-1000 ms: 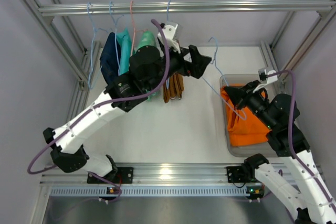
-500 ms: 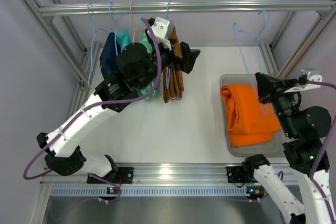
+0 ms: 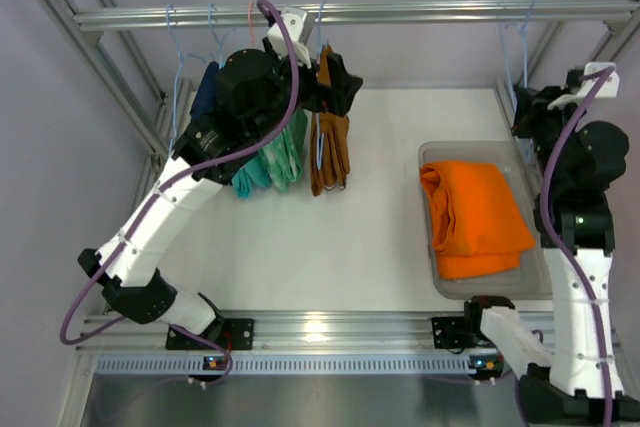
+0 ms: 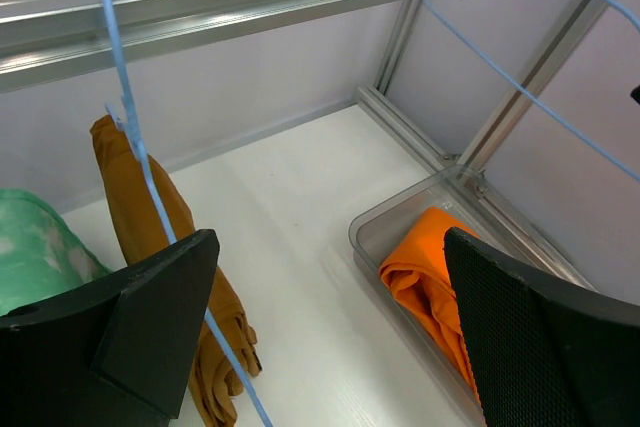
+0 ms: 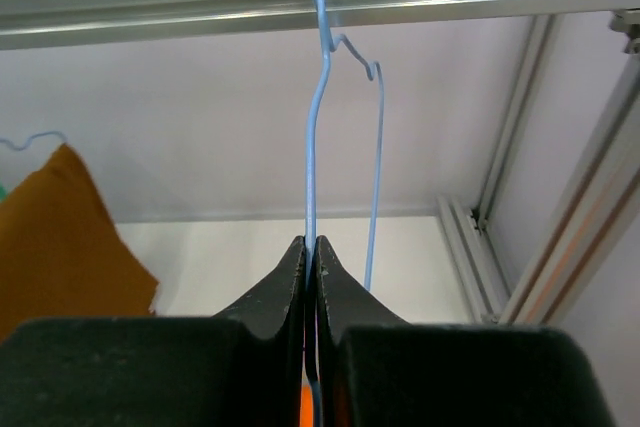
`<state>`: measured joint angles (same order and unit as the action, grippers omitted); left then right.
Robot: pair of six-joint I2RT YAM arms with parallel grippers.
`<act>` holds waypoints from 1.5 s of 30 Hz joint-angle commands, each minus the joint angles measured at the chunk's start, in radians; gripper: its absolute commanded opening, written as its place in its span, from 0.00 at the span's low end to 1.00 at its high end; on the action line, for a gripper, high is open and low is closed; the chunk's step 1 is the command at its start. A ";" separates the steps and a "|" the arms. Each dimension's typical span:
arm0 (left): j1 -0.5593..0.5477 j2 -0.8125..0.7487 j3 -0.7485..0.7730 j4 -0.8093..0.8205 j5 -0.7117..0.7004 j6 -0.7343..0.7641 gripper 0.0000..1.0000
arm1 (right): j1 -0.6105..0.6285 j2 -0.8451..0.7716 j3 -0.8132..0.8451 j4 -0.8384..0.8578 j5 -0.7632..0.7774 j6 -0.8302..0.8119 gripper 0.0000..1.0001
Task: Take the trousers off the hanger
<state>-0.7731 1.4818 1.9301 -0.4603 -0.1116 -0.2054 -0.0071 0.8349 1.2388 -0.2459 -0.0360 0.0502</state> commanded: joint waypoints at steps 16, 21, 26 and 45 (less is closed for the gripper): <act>0.248 -0.048 0.061 -0.202 0.177 -0.072 0.99 | -0.585 0.293 0.123 0.318 -0.666 0.215 0.00; 0.314 -0.087 0.043 -0.225 0.173 -0.054 0.99 | -0.654 0.296 0.079 0.336 -0.737 0.206 0.00; 0.348 -0.126 0.001 -0.225 0.158 -0.042 0.99 | -0.692 0.256 0.019 0.338 -0.774 0.180 0.00; 0.535 -0.278 -0.172 -0.293 0.251 -0.005 0.99 | -0.692 0.205 -0.041 0.208 -0.795 -0.020 0.69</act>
<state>-0.2752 1.2762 1.7802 -0.7555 0.1261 -0.2337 -0.6857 1.0733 1.1854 -0.0250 -0.7887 0.0620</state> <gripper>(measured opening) 0.990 0.633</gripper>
